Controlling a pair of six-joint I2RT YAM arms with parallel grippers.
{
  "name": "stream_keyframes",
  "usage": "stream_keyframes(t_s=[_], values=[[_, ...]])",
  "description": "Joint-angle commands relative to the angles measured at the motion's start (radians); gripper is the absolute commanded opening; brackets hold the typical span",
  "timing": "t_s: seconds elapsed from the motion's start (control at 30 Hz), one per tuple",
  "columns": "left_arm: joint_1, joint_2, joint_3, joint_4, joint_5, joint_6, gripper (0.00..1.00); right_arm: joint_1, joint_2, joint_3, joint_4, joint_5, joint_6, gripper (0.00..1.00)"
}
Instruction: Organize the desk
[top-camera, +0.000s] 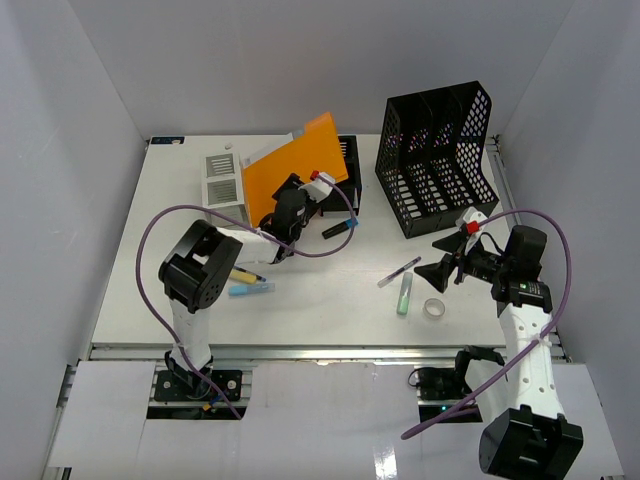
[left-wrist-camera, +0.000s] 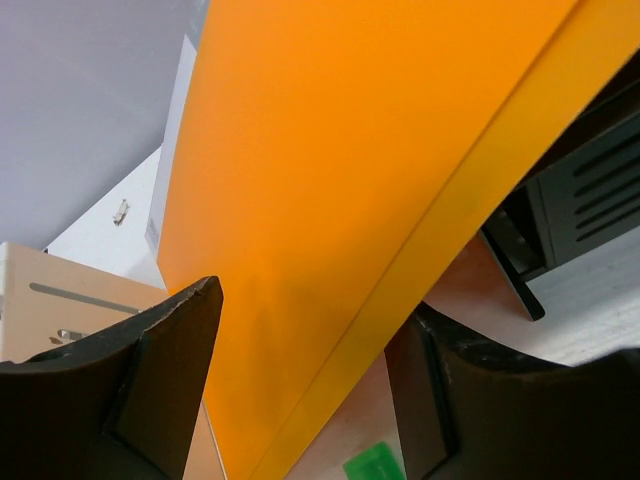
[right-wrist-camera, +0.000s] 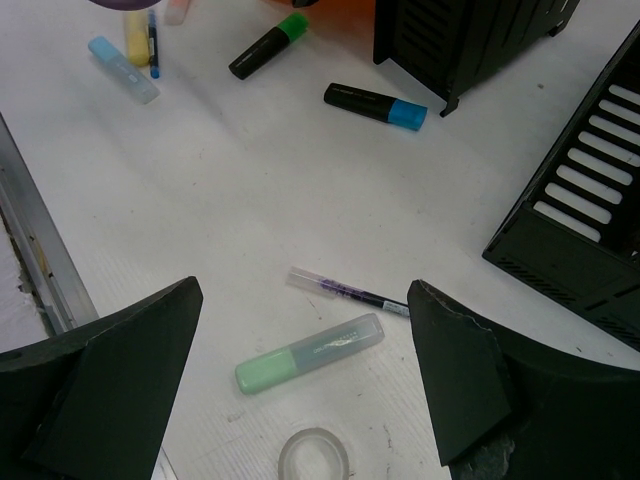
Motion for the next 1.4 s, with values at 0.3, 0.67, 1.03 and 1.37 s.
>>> stream_keyframes(t_s=[0.3, 0.67, 1.03, 1.37], values=[[-0.005, -0.077, 0.029, 0.059, 0.038, -0.02, 0.23, 0.0, 0.016, -0.003, 0.003, -0.001, 0.018, 0.9], [0.02, -0.217, 0.174, -0.035, 0.065, -0.036, 0.0, -0.001, 0.014, -0.007, -0.002, -0.005, 0.018, 0.9], [0.048, -0.408, 0.254, -0.202, 0.169, -0.208, 0.0, -0.002, 0.032, 0.0, -0.005, 0.0, 0.01, 0.9], [0.053, -0.594, 0.24, -0.422, 0.371, -0.439, 0.0, 0.0, 0.139, 0.074, -0.026, -0.042, 0.071, 0.9]])
